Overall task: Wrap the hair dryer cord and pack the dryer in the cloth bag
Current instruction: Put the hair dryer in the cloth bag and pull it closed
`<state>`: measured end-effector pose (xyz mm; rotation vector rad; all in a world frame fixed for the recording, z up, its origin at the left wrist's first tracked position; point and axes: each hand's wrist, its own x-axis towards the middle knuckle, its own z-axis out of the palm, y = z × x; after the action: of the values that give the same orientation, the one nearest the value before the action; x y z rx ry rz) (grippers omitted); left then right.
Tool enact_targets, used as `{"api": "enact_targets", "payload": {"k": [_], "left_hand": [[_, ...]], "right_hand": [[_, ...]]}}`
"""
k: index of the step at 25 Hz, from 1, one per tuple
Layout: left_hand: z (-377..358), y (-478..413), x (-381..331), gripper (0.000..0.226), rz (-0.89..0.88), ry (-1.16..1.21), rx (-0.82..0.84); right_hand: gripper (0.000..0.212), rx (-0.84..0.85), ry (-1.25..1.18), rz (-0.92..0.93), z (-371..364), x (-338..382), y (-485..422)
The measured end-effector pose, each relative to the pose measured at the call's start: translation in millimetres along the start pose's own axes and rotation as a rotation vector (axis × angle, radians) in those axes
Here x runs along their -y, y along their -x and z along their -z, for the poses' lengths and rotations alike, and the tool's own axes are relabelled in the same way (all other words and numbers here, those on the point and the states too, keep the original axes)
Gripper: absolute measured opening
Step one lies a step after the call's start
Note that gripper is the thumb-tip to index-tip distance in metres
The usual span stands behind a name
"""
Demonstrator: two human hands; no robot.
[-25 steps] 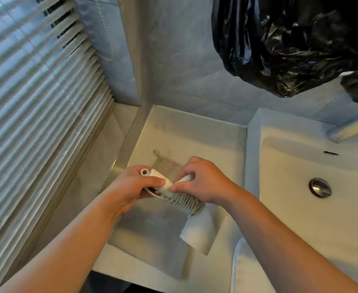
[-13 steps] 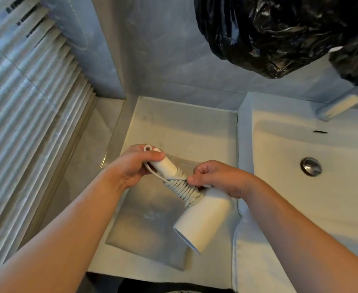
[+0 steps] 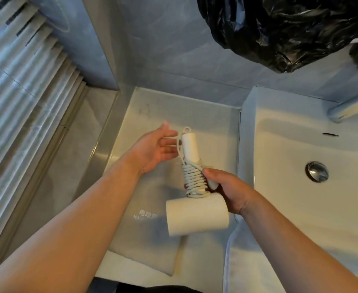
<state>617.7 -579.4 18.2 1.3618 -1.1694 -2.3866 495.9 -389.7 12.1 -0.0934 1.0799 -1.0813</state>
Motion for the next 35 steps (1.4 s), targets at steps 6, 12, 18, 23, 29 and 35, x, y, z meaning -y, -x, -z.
{"api": "enact_targets", "payload": {"k": [6,12,18,23,29,35], "left_hand": [[39.3,6.6,93.3,0.061,-0.026,-0.966,-0.707],[67.0,-4.6,95.3,0.021,-0.068,-0.837,-0.589],[58.6,7.4,52.9,0.024,-0.259,-1.173,-0.344],[37.2,2.3,10.4,0.03,-0.397,-1.458,-0.196],[5.8,-48.7,-28.9,0.014,-0.501,-1.986,0.268],[-18.6,-74.7,-18.1,0.044,-0.79,-1.96,0.346]], "right_hand": [[0.04,-0.225,0.062,-0.047,13.8,-11.7,4.0],[0.026,-0.26,0.049,-0.061,11.0,-18.6,0.2],[0.029,-0.262,0.141,-0.008,9.4,-17.3,3.3],[0.034,-0.297,0.043,-0.018,7.3,-23.7,8.8],[0.035,-0.377,-0.024,0.011,4.7,-42.1,24.9],[0.033,-0.472,-0.128,0.065,-3.9,-63.4,34.2]]}}
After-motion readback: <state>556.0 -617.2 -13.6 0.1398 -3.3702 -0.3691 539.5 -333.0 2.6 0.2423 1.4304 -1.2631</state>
